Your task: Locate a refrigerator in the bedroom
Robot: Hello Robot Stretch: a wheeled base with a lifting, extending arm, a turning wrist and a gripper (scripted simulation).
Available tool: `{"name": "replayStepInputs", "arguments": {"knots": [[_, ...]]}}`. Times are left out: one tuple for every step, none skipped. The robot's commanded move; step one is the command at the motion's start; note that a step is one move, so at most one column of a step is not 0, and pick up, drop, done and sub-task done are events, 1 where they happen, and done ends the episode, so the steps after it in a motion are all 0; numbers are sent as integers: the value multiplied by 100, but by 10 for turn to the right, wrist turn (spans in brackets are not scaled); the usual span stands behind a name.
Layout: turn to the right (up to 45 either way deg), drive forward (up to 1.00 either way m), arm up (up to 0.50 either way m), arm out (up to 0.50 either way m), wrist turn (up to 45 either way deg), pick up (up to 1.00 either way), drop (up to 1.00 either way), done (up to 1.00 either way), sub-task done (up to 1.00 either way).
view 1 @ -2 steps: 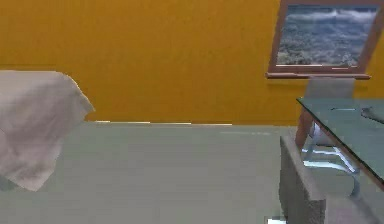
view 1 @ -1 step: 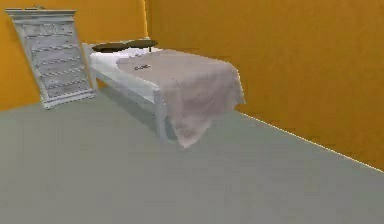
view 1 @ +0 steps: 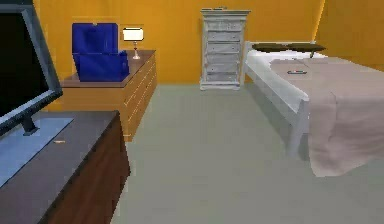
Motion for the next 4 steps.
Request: {"name": "replayStepInputs", "arguments": {"knots": [[0, 100, 0, 0, 0, 0, 0, 0, 0], [-60, 0, 0, 0, 0, 0, 0, 0, 0], [0, 35, 0, 0, 0, 0, 0, 0, 0], [-390, 0, 0, 0, 0, 0, 0, 0, 0]]}}
